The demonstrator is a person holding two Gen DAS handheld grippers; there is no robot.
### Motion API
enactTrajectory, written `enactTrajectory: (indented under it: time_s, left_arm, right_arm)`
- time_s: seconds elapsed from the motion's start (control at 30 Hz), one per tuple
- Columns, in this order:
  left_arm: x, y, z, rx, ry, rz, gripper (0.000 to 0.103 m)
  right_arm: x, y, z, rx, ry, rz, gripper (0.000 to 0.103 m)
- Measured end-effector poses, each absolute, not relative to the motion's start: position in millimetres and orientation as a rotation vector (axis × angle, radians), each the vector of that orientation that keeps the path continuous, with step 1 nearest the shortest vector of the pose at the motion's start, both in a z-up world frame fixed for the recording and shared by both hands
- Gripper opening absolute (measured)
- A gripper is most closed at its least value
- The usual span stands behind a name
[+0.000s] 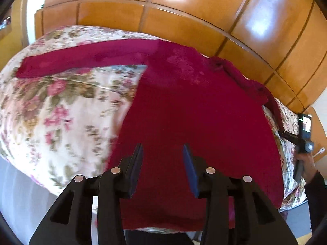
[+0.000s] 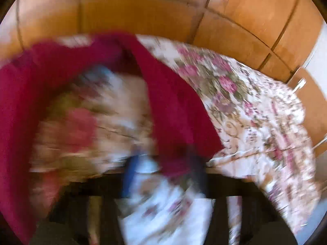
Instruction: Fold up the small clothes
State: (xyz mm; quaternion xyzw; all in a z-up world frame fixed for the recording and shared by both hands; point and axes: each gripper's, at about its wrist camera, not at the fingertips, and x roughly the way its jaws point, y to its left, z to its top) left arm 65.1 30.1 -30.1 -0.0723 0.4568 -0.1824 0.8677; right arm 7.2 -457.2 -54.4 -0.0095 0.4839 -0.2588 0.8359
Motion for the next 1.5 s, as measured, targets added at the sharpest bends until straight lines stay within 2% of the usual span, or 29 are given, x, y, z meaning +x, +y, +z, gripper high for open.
enactTrajectory:
  time_s: [0.07, 0.27, 0.4, 0.53, 0.63, 0.77, 0.83, 0.87, 0.9, 0.93, 0.97, 1.0, 1.1, 1.3, 1.5]
  left_arm:
    - [68.1, 14.4, -31.8, -0.123, 0.96, -0.406, 0.039]
    - [79.4, -22.8, -46.3, -0.067, 0.997, -0.484, 0.039]
    - [85.8, -46.7, -55.8, -0.041, 1.024, -0.525, 0.039]
    - [88.3, -61.9, -59.9, -0.025, 1.037, -0.547, 0.039]
    - [88.4, -67.1, -62.3, -0.016, 1.047, -0.549, 0.039]
    - [92.9, -64.4, -63.1, -0.002, 1.05, -0.531, 0.039]
    - [100.0, -56.3, -59.7, -0.017, 1.048, -0.523, 0.039]
    - [103.7, -51.3, -57.3, -0.027, 1.043, -0.512, 0.039]
    - [111.3, -42.1, -51.8, -0.041, 1.027, -0.495, 0.039]
    - [115.6, -33.9, -47.4, -0.05, 1.013, -0.479, 0.043]
    - [122.4, -25.3, -43.0, -0.057, 0.997, -0.457, 0.059]
    - [131.5, -13.6, -36.0, -0.064, 0.966, -0.42, 0.063]
    - [168.0, 24.6, -13.4, -0.098, 0.889, -0.311, 0.064]
    - [256.3, 80.4, 12.4, -0.18, 0.817, -0.189, 0.064]
    - [334.7, 69.1, 19.3, -0.16, 0.847, -0.273, 0.064]
  right_arm:
    - [-3.6, -458.7, -36.4, -0.023, 0.967, -0.553, 0.004]
    - [-66.1, -491.5, 71.2, 0.093, 0.73, -0.544, 0.004]
    - [-67.4, -543.4, 95.2, 0.188, 0.702, -0.638, 0.004]
    - [-43.4, -605.8, 76.3, 0.197, 0.786, -0.801, 0.004]
    - [-31.0, -654.1, 23.5, 0.206, 0.96, -0.937, 0.004]
    - [-24.6, -672.3, -31.8, 0.164, 1.117, -1.006, 0.004]
    - [-18.8, -660.0, -38.7, 0.14, 1.117, -0.99, 0.013]
    - [-17.2, -653.1, -35.8, 0.124, 1.102, -0.99, 0.037]
    - [-15.0, -642.0, -26.7, 0.084, 1.062, -0.996, 0.069]
    - [-12.1, -630.7, -21.2, 0.041, 1.018, -1.005, 0.077]
    - [-9.3, -618.7, -13.3, -0.001, 0.971, -1.005, 0.079]
    - [-3.8, -601.8, -1.6, -0.037, 0.923, -0.981, 0.08]
    - [15.5, -549.4, 25.6, -0.045, 0.81, -0.824, 0.093]
    - [76.6, -417.9, 41.2, 0.065, 0.769, -0.269, 0.093]
    - [130.7, -304.4, 2.3, 0.173, 0.847, 0.121, 0.092]
